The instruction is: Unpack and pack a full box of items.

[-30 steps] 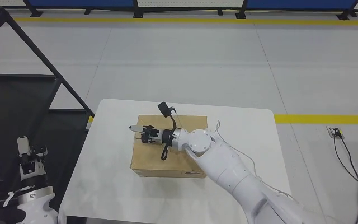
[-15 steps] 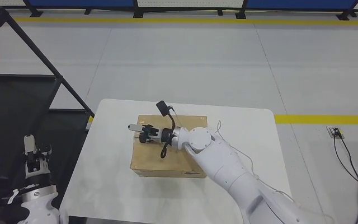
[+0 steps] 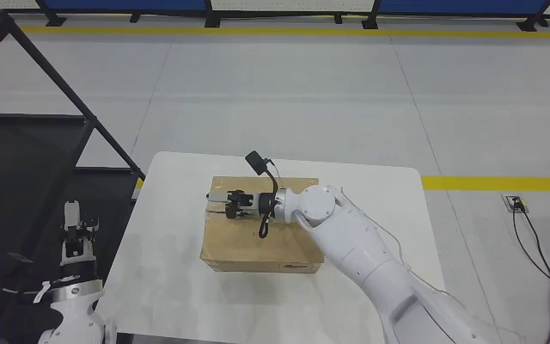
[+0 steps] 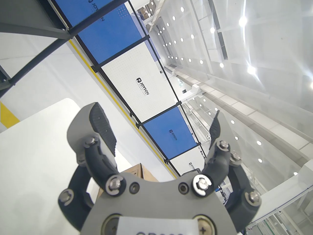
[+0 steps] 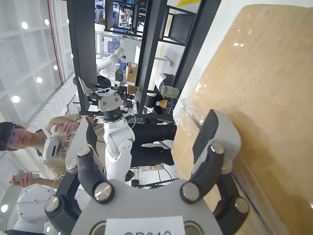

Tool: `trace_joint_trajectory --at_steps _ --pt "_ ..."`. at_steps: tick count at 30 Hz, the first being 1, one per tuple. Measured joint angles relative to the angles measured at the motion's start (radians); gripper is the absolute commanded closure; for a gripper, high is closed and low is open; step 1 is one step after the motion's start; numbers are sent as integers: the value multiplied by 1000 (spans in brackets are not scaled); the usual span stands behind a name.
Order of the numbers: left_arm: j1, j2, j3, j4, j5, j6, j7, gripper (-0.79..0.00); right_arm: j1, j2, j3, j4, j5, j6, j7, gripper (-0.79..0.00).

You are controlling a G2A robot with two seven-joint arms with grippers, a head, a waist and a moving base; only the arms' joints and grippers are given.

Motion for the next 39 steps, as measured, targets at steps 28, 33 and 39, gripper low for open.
trace_joint_trajectory --at_steps 28,33,39 --pt "-52 7 54 9 42 39 7 -785 -580 310 563 -1000 -346 179 -11 -785" --pt "-55 8 59 5 45 43 8 -785 -627 327 627 -1058 -345 222 10 -785" --pt "-64 10 65 8 52 52 8 -785 -616 336 608 -1053 -403 263 38 -785"
